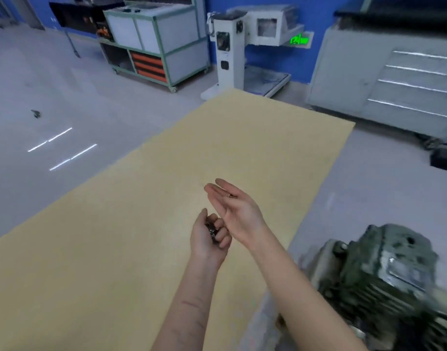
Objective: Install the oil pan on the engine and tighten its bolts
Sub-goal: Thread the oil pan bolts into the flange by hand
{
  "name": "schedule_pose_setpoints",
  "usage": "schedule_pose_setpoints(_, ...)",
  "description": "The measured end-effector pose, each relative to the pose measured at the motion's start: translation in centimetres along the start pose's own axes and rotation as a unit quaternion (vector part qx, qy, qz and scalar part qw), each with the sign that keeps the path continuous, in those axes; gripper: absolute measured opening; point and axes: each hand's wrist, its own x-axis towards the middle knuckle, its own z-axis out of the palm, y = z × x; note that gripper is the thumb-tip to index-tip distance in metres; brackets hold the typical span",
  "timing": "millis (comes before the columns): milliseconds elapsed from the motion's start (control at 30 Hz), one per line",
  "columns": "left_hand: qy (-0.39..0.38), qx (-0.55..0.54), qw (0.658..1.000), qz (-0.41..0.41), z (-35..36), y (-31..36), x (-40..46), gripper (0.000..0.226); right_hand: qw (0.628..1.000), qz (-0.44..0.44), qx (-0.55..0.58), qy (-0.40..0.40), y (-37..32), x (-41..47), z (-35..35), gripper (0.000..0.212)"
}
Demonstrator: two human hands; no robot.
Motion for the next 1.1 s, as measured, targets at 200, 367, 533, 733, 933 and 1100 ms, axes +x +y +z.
schedule_pose_setpoints(200,-0.199,0.252,0.947,-0.004,8.9,-15.0,-13.5,0.043,0.871,-0.219,-0.402,0.180,-10.3,-19.8,-7.5,0.034)
schedule_pose_setpoints(367,-0.323,0.337,0.884,-0.016,12.4,-30.1,-25.3,0.040,0.764,-0.305,-0.477,0.310,-16.6,-38.2,-15.4,0.037)
schedule_pose_setpoints(533,-0.387,0.345,0.851,-0.082,13.9,-42.2,-34.1,0.046,0.836,-0.259,-0.348,0.336,-20.6,-52.4,-20.7,0.030)
schedule_pose_setpoints(733,-0.444,0.390,0.801,-0.100,16.8,-50.0,-38.2,0.049,0.801,-0.337,-0.323,0.375,-23.9,-60.0,-25.8,0.030)
schedule_pose_setpoints(933,-0.493,0.439,0.739,-0.135,18.3,-56.9,-41.2,0.041,0.713,-0.415,-0.301,0.478,-25.4,-65.4,-31.6,0.019)
schedule_pose_setpoints(1100,-0.450,0.480,0.718,-0.225,17.7,-62.4,-42.9,0.036,0.713,-0.473,-0.151,0.494,-27.0,-71.2,-38.0,0.018)
